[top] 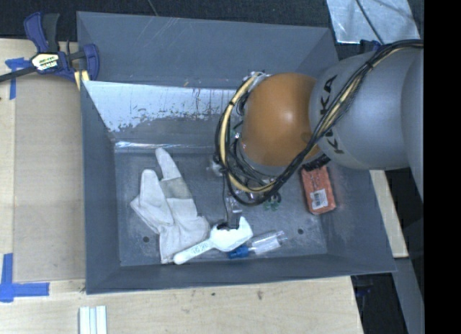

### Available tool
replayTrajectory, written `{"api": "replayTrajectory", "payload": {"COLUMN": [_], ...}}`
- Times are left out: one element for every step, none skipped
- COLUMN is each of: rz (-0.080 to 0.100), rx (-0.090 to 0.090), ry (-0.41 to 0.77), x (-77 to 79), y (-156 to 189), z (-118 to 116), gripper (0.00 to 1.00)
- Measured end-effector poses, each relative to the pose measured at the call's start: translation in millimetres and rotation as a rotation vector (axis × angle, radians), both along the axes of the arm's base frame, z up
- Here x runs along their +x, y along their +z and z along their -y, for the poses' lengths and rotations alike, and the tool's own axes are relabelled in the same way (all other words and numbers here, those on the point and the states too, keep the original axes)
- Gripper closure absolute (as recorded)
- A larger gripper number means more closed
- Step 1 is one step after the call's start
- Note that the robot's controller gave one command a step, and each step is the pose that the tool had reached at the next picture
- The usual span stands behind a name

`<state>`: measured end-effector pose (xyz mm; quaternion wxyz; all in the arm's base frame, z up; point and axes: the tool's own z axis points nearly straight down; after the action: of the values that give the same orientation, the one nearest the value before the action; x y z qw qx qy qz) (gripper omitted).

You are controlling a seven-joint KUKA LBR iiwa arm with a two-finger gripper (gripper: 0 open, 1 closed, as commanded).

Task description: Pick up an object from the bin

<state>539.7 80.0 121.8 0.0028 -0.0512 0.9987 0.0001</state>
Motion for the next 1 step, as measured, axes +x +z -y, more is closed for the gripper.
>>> {"api": "replayTrajectory", "payload": {"rz": [-0.004], "rx": [-0.001], "ry": [0.221], "x": [-0.5], "y": [-5.0], "z": [23.9], "gripper": [0.0]}}
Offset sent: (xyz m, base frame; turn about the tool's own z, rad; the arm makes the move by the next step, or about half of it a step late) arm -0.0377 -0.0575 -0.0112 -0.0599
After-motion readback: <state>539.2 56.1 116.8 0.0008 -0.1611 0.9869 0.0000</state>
